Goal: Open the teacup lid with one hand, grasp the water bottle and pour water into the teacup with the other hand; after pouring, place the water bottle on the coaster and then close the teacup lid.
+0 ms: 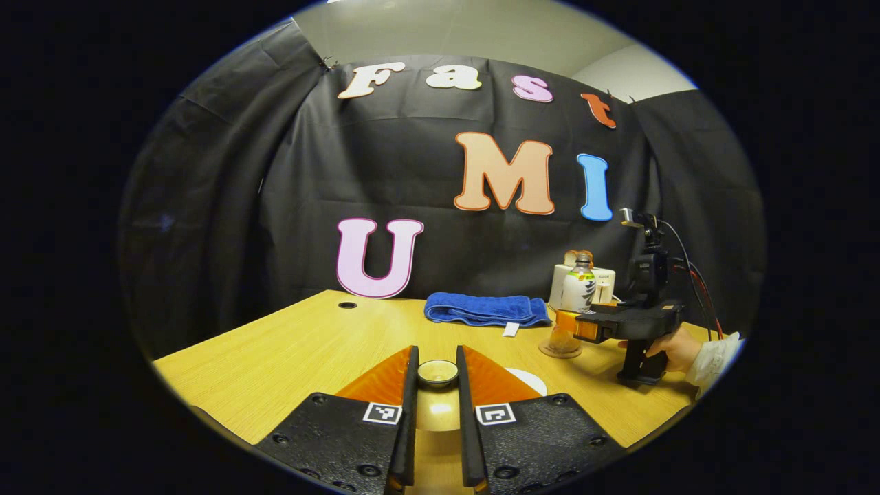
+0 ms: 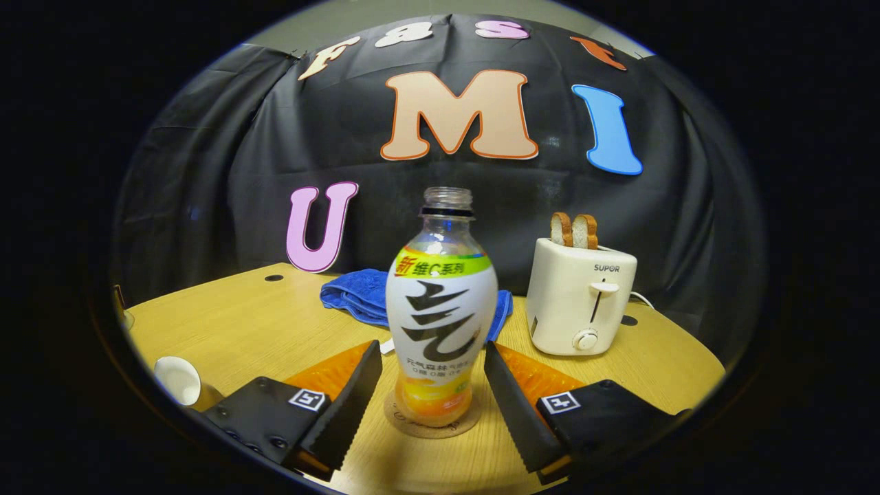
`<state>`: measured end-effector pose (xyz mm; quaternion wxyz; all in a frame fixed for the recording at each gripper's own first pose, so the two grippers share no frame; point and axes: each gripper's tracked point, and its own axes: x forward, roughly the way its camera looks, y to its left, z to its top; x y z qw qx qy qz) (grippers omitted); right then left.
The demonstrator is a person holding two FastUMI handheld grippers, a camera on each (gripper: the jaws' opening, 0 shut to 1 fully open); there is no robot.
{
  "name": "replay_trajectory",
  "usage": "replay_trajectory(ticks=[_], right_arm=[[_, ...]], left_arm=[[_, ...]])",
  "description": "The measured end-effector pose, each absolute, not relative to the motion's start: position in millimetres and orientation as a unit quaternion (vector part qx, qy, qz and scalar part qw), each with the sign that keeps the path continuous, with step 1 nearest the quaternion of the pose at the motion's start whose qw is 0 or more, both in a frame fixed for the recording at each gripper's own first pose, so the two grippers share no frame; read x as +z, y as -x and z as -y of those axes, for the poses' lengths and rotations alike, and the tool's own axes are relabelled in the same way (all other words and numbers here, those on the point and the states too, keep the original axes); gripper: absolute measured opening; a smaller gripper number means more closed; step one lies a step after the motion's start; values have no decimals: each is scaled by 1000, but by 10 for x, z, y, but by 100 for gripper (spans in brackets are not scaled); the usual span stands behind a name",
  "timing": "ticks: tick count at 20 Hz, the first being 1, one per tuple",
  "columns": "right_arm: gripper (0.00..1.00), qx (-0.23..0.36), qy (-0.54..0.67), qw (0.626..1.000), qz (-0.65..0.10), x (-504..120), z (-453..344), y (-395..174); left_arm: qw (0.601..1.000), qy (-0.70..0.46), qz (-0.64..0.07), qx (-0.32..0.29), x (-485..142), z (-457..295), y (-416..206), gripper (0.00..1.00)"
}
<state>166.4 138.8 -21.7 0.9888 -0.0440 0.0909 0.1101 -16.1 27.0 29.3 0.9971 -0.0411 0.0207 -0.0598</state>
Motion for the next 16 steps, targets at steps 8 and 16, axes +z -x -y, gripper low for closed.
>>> replay_trajectory(ticks=[8, 16], right_arm=[[98, 82, 36, 995, -51, 48, -929, -1217], [93, 62, 32, 997, -18, 226, -490, -862]], left_arm=[[994, 25, -31, -103, 263, 105, -44, 24], [992, 14, -57, -116, -3, 351, -249, 25]])
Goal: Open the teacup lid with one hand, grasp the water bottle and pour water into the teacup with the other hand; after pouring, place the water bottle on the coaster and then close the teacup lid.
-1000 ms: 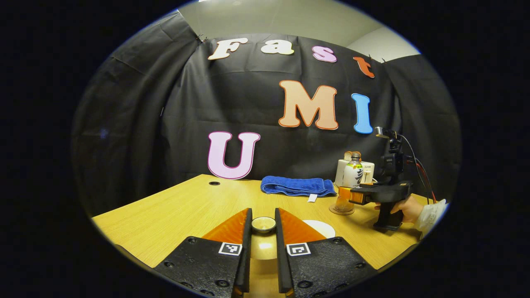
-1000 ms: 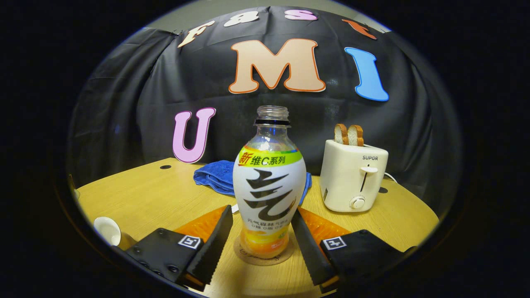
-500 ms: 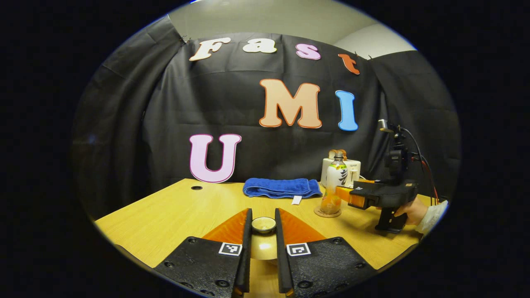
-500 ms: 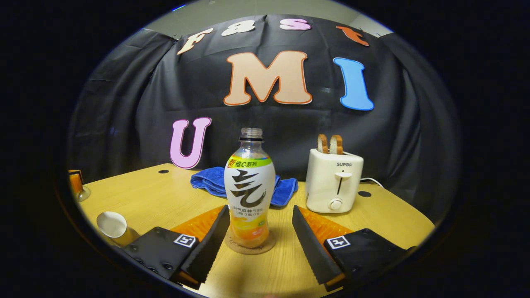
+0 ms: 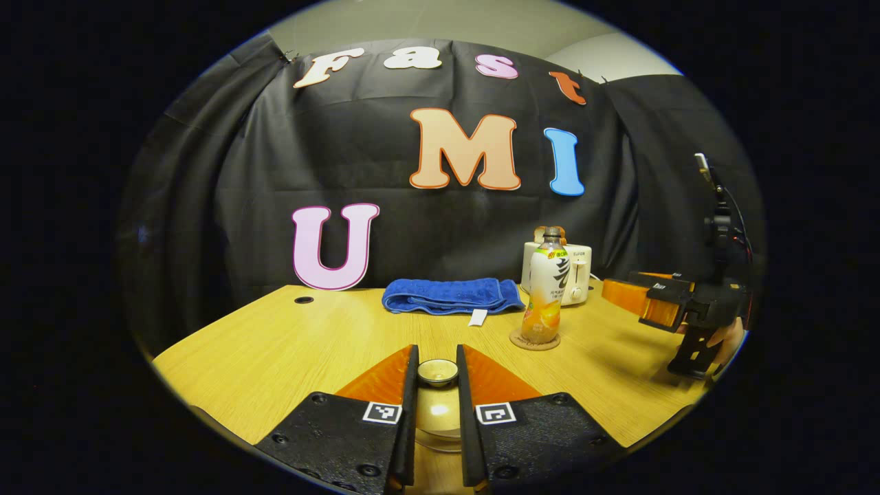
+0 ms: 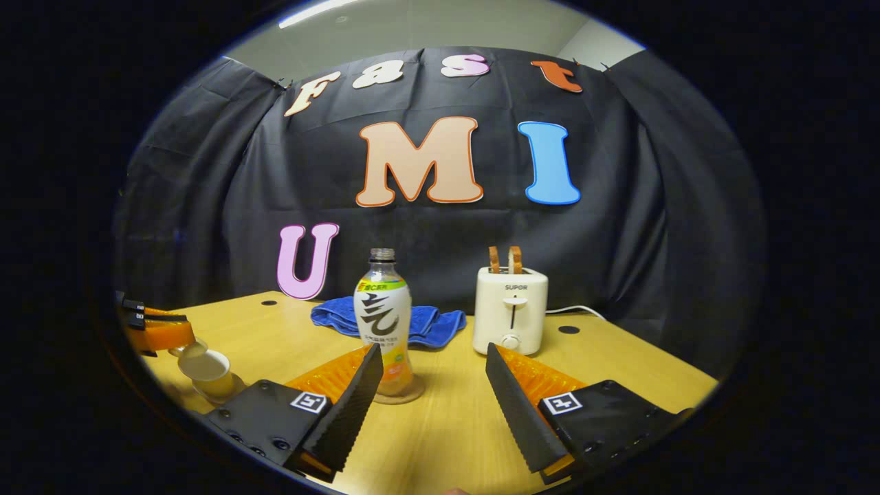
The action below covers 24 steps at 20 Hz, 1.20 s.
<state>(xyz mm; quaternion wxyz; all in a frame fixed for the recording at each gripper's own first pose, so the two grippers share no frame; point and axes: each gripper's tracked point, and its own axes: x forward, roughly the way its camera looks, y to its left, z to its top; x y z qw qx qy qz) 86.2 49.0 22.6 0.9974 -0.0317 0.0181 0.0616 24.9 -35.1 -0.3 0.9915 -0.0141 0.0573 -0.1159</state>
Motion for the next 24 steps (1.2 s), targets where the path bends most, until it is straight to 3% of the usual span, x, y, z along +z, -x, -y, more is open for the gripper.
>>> replay_trajectory(ticks=[3, 4, 7, 8, 9, 13, 17, 19, 21, 23, 24], right_arm=[[97, 61, 30, 997, -29, 163, -416, -792], [92, 60, 31, 997, -30, 152, -389, -777], [92, 59, 33, 997, -34, 100, -349, -765], [97, 61, 32, 997, -37, 84, -354, -754], [92, 62, 31, 997, -37, 81, -368, -742], [100, 68, 35, 996, -36, 80, -414, -694], [92, 78, 30, 996, -36, 94, -489, -611], [97, 82, 27, 996, -32, 142, -520, -548], [97, 86, 25, 996, -29, 191, -547, -480], [97, 92, 21, 995, -26, 230, -588, -392], [92, 94, 18, 995, -25, 247, -600, -340]], left_arm=[[991, 9, -68, -119, -125, 418, -283, 25], [990, 6, -70, -120, -151, 439, -284, 25], [989, 0, -74, -126, -218, 503, -292, 25], [989, -1, -75, -127, -233, 522, -298, 25], [989, -3, -76, -125, -250, 513, -298, 25], [990, -6, -70, -124, -241, 519, -331, 26], [990, -9, -66, -122, -232, 522, -329, 30], [992, -9, -60, -114, -195, 485, -322, 41], [994, -12, -50, -101, -122, 434, -289, 70], [995, -16, -34, -94, -4, 400, -224, 88], [996, -16, -26, -89, 58, 386, -185, 91]])
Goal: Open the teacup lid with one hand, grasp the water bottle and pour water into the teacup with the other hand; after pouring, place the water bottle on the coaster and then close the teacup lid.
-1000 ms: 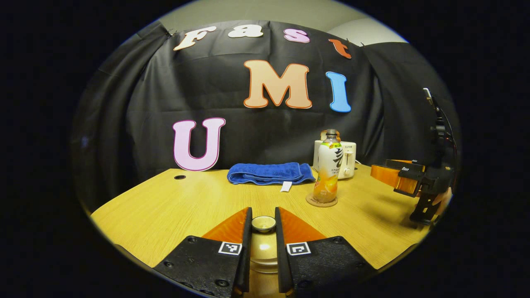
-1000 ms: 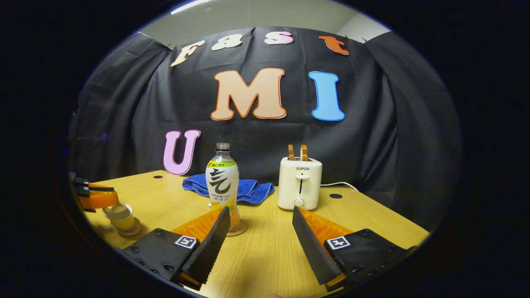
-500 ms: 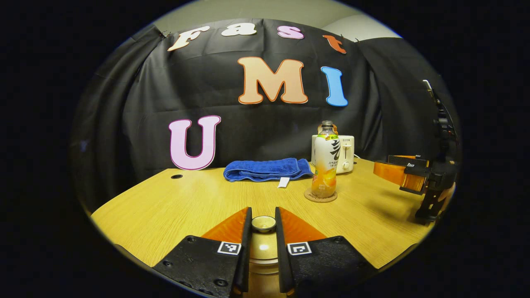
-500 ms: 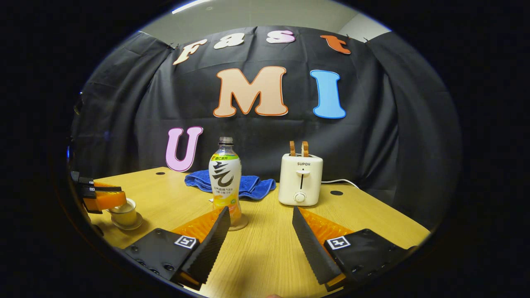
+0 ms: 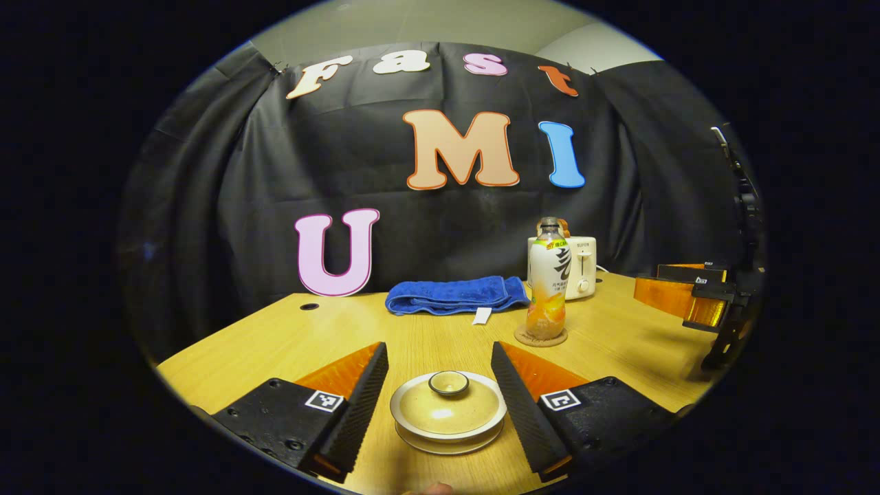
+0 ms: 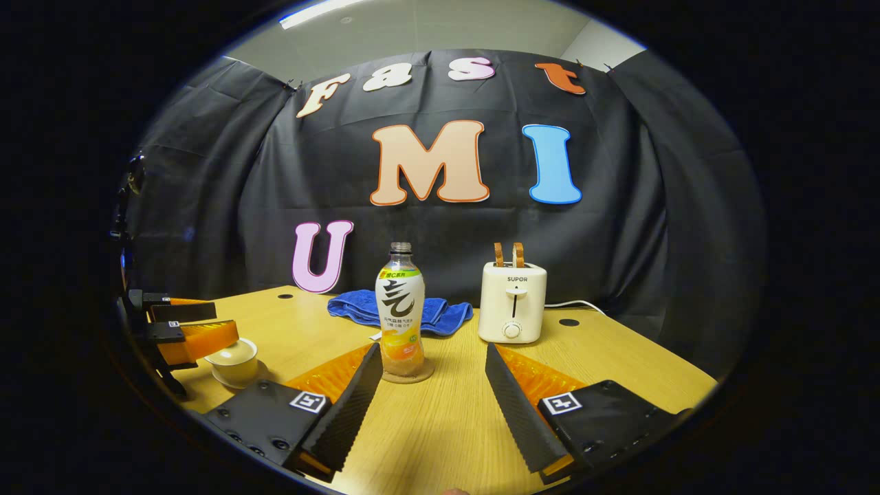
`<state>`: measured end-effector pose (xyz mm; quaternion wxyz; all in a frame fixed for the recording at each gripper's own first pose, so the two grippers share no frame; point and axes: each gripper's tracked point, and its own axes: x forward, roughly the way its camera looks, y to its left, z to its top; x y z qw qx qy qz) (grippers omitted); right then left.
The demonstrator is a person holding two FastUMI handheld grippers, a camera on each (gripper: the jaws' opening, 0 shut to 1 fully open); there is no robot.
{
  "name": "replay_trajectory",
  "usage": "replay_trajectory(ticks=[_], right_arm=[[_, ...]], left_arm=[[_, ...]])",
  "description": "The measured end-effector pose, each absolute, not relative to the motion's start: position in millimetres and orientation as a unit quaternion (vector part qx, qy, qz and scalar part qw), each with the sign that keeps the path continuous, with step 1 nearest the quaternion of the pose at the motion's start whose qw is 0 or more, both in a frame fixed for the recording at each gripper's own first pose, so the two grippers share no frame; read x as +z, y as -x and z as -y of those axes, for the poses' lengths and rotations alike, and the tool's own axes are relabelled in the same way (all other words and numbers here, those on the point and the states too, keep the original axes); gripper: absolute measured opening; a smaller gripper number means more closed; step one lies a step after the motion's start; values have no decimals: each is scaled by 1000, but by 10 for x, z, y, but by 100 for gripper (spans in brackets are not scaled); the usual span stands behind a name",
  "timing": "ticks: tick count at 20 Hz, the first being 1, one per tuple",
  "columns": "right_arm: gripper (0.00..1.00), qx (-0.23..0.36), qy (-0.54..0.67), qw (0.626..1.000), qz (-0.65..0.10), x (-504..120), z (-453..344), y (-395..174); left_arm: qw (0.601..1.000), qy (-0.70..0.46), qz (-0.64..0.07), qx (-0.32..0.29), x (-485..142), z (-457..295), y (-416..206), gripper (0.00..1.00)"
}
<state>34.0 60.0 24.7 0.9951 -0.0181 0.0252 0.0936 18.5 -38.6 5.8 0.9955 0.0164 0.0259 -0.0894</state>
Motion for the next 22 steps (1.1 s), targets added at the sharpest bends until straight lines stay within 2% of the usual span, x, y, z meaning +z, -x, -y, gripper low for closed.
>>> replay_trajectory(ticks=[2, 3, 4, 13, 21, 22], right_arm=[[92, 97, 15, 995, -24, 256, -621, -233], [97, 99, 14, 995, -25, 246, -639, -168], [92, 100, 14, 995, -26, 239, -654, -92], [92, 91, 18, 996, -21, 125, -664, 347], [92, 80, 12, 996, -23, 21, -643, 454], [97, 78, 11, 997, -20, 28, -642, 459]], left_arm=[[996, -13, -11, -84, 162, 385, -89, 93], [997, -10, -6, -81, 195, 380, -12, 93], [997, -8, -2, -79, 220, 389, 38, 93], [998, 8, 2, -61, 167, 356, 321, 93], [998, 18, -13, -57, -15, 351, 376, 93], [998, 19, -16, -54, -12, 346, 381, 93]])
